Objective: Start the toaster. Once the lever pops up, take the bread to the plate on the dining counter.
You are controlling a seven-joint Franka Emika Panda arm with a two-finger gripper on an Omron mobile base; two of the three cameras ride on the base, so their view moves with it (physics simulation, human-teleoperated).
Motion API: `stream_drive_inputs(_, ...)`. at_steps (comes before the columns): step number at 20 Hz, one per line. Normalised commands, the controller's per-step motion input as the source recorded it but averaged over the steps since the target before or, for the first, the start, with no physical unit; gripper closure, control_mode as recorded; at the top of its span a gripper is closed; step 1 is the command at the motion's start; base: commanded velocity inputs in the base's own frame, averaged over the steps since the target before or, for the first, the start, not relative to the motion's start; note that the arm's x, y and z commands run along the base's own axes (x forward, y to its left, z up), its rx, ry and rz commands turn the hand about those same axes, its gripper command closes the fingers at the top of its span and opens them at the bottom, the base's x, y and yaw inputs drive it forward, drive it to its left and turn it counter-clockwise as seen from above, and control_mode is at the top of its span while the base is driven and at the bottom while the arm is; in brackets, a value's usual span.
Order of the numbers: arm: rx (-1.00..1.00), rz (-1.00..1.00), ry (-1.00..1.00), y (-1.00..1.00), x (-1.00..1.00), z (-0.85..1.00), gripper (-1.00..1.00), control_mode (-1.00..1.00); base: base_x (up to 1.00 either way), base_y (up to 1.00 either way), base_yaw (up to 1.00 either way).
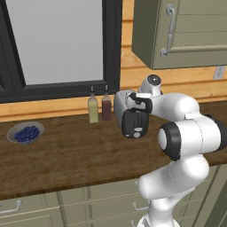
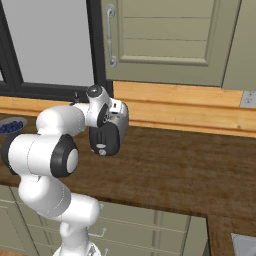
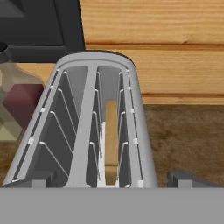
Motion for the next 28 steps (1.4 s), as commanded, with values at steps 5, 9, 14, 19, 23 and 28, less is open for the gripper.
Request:
stream_drive_inputs(5,0.00,0.00,0.00,0.00,0.00,0.00,-1.00,-1.00,0.00,0.00,0.00)
stream_drive_inputs(9,0.00,0.00,0.00,0.00,0.00,0.00,-1.00,-1.00,0.00,0.00,0.00)
stream_drive_inputs(14,0.00,0.00,0.00,0.00,0.00,0.00,-1.00,-1.00,0.00,0.00,0.00)
stream_drive_inputs(19,0.00,0.00,0.00,0.00,0.00,0.00,-1.00,-1.00,0.00,0.00,0.00)
stream_drive_inputs(23,0.00,0.00,0.00,0.00,0.00,0.00,-1.00,-1.00,0.00,0.00,0.00)
stream_drive_inputs(28,0.00,0.00,0.00,0.00,0.00,0.00,-1.00,-1.00,0.00,0.00,0.00)
